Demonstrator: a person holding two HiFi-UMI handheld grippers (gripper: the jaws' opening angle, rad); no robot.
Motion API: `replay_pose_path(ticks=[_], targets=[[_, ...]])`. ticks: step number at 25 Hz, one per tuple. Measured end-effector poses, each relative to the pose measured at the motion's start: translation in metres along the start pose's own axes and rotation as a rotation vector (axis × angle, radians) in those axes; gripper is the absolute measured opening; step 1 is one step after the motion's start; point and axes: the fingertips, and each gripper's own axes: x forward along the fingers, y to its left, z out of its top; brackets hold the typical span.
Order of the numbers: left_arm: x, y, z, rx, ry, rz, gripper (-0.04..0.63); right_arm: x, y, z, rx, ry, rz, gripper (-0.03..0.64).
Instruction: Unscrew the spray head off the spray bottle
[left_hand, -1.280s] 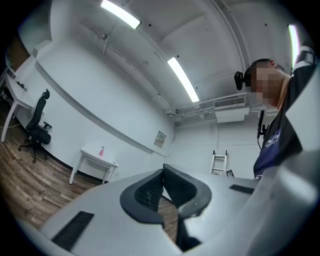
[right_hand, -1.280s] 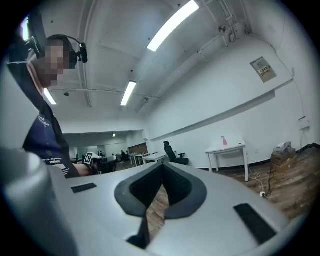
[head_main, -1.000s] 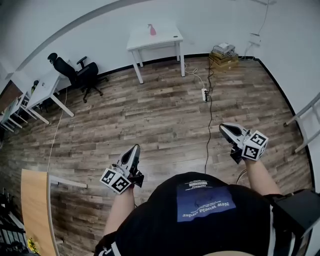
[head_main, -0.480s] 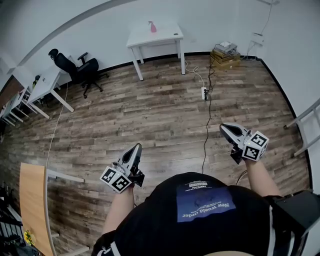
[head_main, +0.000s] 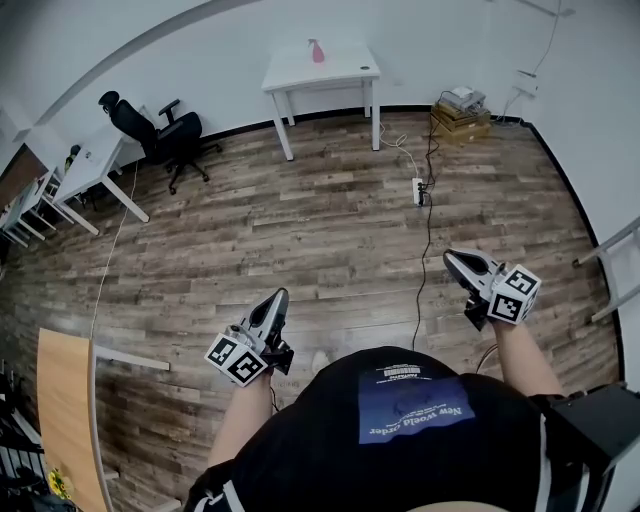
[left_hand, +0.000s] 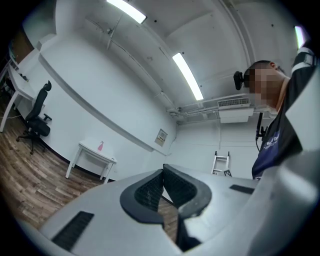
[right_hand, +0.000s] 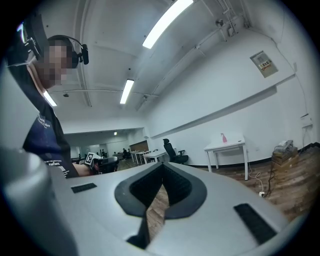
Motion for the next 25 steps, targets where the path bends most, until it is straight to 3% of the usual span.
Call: replay_pose_path(ticks=[12,18,25], targets=[[0.024,0.171,0.09,0.012,0.006,-0.121,0.003,0.164,-0.008,0.057,-0.003,-0.111,-0.1,-0.003],[0.026,0.236,0.11,-0.001,-0.004,-0.097,0.004,0.227,-0.024,0.053,0.032,-0.088,-0.093,-0.003],[0.064,0.277,0.106,0.001,0.002,-0.047,0.003,0.264,-0.085,0.052,0.053,-0.081,-0.067,-0.003]])
